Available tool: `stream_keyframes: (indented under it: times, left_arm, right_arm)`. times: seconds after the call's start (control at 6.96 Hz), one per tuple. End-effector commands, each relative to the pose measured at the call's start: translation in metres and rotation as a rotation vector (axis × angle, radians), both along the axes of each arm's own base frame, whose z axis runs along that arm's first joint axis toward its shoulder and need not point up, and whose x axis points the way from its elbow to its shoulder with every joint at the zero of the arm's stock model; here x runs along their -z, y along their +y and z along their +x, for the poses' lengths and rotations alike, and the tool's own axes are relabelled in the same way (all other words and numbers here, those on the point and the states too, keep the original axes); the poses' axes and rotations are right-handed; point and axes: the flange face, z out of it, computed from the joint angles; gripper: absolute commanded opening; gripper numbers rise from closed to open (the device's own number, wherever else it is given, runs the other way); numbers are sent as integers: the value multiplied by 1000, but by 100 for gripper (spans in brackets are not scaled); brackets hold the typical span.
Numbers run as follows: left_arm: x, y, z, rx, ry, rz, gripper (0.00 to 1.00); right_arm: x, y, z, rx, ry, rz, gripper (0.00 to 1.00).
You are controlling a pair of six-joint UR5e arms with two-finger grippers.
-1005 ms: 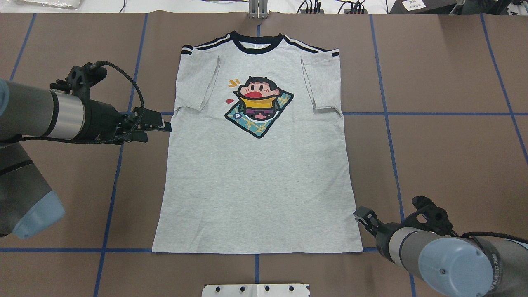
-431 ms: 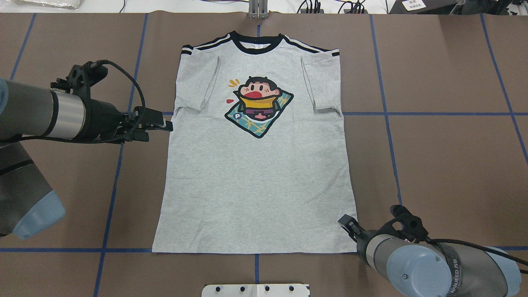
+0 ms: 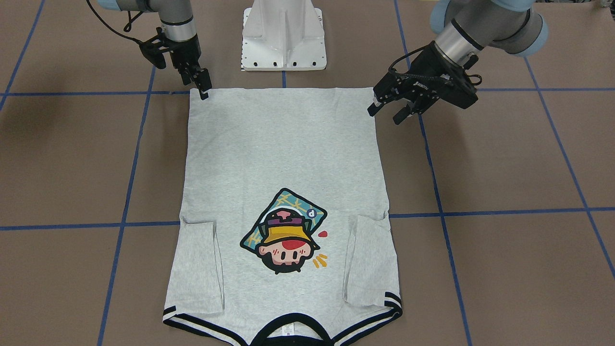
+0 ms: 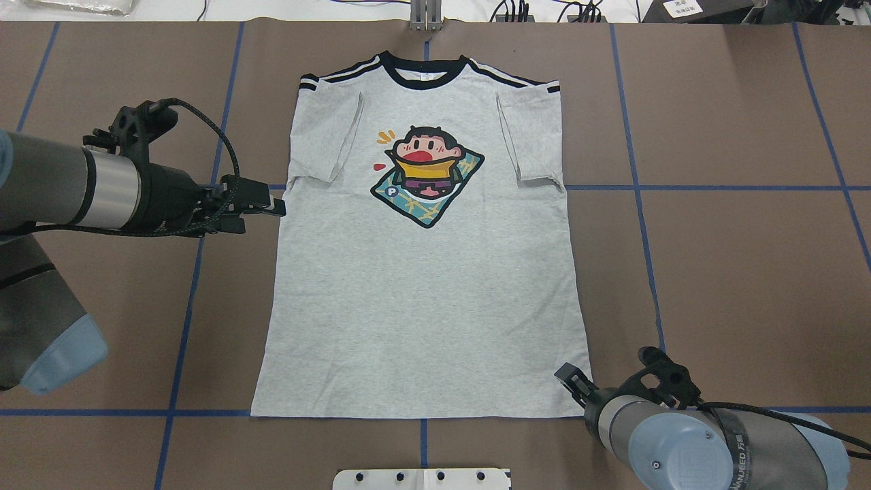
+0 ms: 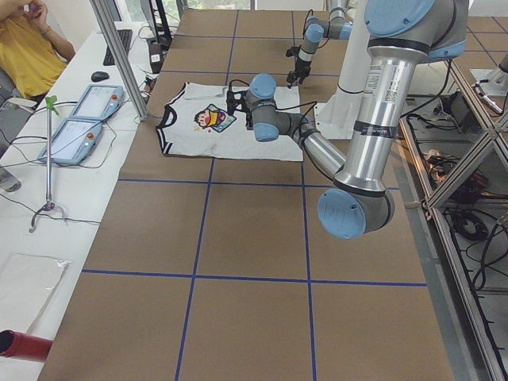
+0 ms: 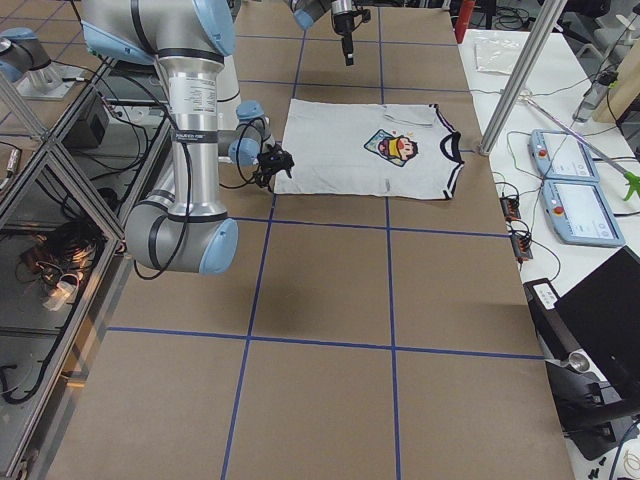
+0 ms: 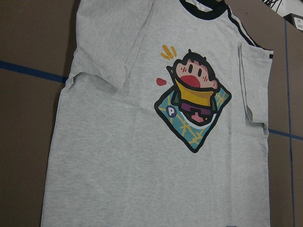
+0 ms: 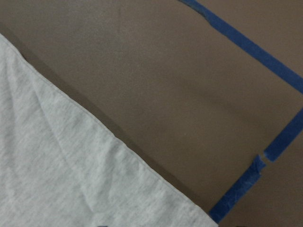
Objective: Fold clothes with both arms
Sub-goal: 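Position the right gripper at the hem corner nearest it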
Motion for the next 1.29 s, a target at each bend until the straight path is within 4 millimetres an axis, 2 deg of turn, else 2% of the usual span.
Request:
stream_keyframes:
  times: [0.0,0.14,0.29,0.72,0.86,1.15]
  left_arm:
    - [0,0,0,1,0,1,86]
    - [1,0,0,1,1,2,87]
    - [1,0,0,1,1,2,88]
    - [0,-1,1,1,0,1,88]
    - [1,-1,1,1,1,2,88]
    - [10,1,1,4,22,-23,88]
  right_arm:
    - [-5,4,-3,9,29,-2,89]
    - [-5,4,-3,10,32,-4,78]
    - [-7,4,-3,10,37,-4,61]
    - [0,3,2,7,21,-7,0]
    - [-3,4,3,9,45,-10,0]
    - [18,6,16,14,42,-16,0]
